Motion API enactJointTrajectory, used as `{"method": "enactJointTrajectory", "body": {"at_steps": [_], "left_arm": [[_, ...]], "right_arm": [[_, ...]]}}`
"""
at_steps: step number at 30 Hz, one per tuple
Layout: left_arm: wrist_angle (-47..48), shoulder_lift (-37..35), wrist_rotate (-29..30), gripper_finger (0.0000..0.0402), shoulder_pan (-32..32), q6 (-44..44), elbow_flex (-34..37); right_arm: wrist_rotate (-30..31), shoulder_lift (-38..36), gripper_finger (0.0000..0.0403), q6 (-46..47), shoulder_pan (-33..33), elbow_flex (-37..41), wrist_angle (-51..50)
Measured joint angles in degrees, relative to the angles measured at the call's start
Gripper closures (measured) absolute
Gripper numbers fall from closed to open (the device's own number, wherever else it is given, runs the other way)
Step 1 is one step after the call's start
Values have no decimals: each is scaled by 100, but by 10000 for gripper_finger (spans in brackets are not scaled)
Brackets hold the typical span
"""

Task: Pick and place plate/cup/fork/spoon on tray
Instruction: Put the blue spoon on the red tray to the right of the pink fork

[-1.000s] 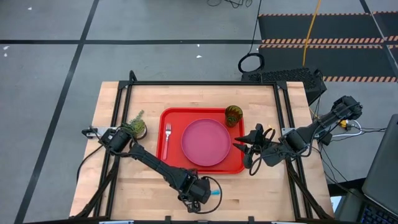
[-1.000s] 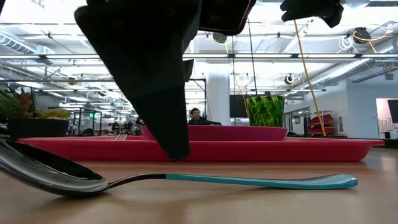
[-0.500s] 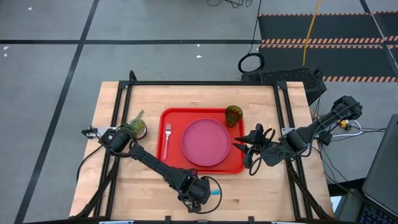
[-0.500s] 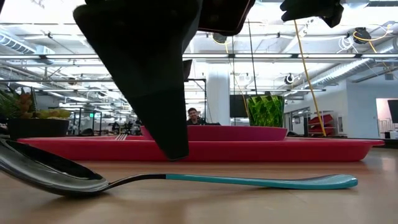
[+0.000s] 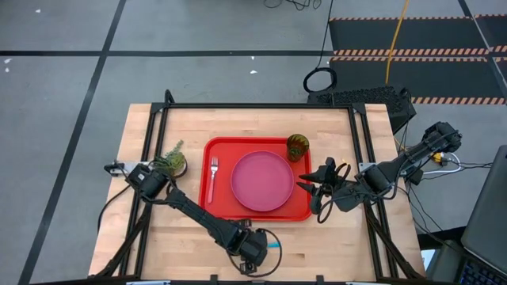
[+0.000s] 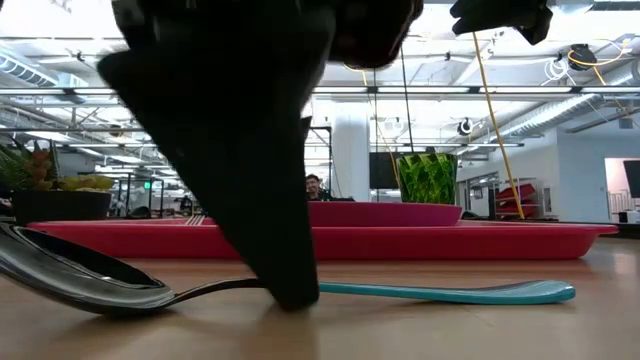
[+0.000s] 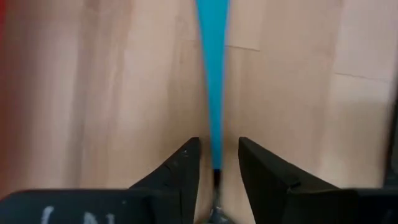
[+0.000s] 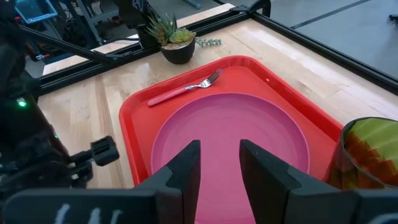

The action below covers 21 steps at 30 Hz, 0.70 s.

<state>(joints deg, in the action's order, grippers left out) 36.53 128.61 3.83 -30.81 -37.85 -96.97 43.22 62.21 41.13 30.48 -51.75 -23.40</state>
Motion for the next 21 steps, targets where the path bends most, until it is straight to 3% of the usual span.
{"method": "enactJointTrajectory", "body": {"at_steps": [16, 21], "left_arm": [[125, 66, -55, 289, 28, 172, -15], [181, 71, -15, 337, 33, 181, -10]], "right_arm": [[2, 1, 297, 12, 0, 0, -129], [2, 1, 297, -7, 0, 0, -129]]}}
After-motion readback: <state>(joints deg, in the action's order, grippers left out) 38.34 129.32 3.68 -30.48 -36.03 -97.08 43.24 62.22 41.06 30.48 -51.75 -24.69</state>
